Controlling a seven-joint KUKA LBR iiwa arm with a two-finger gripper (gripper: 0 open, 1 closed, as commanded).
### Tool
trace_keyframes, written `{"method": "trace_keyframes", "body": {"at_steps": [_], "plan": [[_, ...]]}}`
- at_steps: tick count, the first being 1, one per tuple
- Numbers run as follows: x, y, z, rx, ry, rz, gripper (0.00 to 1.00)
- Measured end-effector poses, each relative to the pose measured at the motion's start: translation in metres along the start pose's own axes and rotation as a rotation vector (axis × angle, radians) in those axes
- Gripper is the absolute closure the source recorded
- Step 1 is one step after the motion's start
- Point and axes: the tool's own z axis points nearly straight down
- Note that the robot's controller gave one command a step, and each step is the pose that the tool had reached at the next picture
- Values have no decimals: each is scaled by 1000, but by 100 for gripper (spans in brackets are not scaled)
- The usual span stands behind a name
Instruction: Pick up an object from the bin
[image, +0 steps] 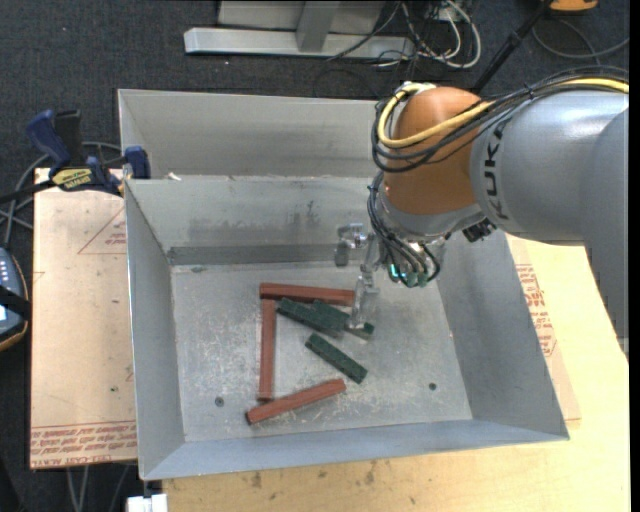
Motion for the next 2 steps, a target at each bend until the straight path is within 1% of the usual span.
{"method": "trace_keyframes", "body": {"at_steps": [1,2], "plan": [[-11,-5,80,0,-2,-132,0],[-13,-5,75,0,-9,-131,100]]}}
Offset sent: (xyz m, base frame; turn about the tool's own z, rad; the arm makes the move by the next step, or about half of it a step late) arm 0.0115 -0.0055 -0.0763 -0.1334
